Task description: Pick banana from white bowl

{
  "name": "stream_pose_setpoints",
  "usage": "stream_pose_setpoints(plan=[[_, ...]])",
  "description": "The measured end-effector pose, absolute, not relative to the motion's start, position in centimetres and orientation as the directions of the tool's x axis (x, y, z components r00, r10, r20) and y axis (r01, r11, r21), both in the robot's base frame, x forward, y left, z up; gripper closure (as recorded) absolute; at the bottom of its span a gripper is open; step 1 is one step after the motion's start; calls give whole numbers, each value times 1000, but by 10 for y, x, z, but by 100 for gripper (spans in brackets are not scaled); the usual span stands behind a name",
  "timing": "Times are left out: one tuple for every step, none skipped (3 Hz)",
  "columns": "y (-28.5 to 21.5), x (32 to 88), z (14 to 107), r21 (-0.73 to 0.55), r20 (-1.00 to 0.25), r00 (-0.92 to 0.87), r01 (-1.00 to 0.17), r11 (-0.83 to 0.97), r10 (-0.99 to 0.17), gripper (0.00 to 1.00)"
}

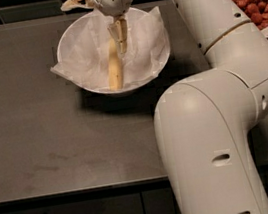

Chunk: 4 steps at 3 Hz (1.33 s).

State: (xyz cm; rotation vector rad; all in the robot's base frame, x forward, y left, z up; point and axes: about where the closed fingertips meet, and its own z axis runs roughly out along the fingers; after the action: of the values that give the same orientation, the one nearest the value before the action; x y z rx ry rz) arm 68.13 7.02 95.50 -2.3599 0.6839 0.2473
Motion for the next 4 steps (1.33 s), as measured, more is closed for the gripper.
stream_pose_setpoints(plan=[[60, 671, 946, -487, -355, 824, -566, -666, -441, 0], [45, 662, 938, -444, -356, 803, -596, -669, -478, 0], [53, 670, 937, -468, -351, 803, -596, -653, -481, 0], [66, 677, 932, -480, -348, 816, -578, -660, -462, 0]])
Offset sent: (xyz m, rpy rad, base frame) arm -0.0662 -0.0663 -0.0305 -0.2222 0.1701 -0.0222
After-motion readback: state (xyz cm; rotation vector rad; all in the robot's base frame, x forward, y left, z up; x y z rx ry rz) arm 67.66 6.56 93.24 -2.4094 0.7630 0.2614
